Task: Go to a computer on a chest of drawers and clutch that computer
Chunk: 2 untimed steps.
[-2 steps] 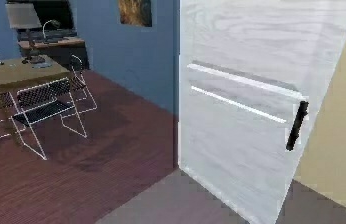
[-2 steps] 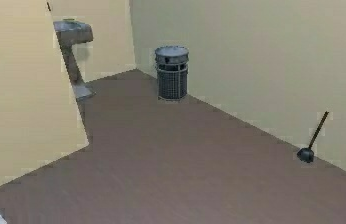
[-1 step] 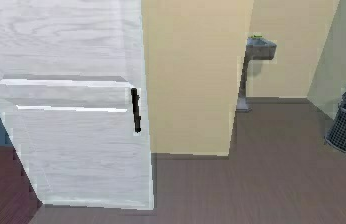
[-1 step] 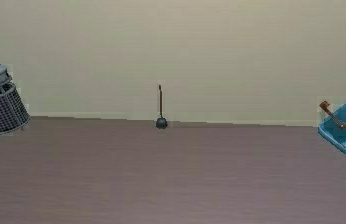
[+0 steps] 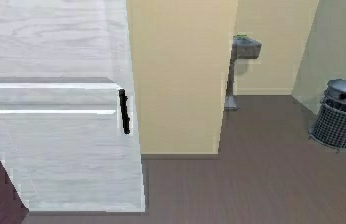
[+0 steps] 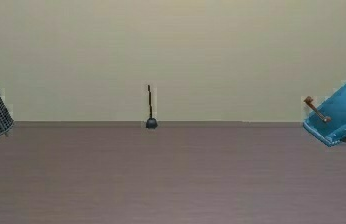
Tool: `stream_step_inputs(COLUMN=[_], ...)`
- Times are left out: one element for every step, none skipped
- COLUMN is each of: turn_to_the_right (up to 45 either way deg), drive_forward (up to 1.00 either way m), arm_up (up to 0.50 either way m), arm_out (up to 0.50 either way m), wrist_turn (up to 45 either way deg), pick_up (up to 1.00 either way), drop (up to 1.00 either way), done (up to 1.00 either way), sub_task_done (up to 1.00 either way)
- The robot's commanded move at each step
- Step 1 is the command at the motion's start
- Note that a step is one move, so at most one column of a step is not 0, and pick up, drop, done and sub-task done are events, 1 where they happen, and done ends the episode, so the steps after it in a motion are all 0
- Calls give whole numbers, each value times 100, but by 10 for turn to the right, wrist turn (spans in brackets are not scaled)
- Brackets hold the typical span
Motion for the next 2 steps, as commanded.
stream_step_inputs(turn_to_the_right=[0, -450], drive_forward=[15, 0], arm_up=[0, 0], arm_out=[0, 0], wrist_turn=[0, 0], pick_up=[0, 0], drop=[0, 0], done=[0, 0], sub_task_done=[0, 0])
